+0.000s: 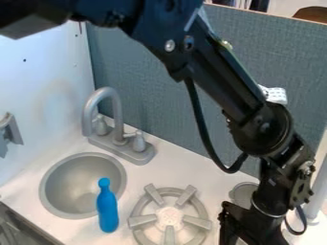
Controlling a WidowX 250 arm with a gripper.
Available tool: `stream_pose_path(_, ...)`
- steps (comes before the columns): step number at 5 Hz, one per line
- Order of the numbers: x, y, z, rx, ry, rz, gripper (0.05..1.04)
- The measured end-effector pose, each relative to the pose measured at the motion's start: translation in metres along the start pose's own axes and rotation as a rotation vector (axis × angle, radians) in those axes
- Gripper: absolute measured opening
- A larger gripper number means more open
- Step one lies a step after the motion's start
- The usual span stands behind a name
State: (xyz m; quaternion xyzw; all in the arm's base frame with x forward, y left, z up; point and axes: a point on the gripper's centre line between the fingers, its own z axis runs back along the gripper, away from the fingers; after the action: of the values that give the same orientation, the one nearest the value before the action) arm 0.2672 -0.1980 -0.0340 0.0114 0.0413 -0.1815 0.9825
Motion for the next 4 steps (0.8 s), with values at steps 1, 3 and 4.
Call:
stream_pose_path(1, -0.005, 0.001, -0.012, 0.008, 0.031, 0.001, 0.996)
stream_pose_path(3, 0.010, -0.009, -0.020, -0.067, -0.109, -0.114, 0.996)
stream_pose_path(4, 0.012, -0.015, -0.019, -0.103, -0.124, -0.138, 0.996)
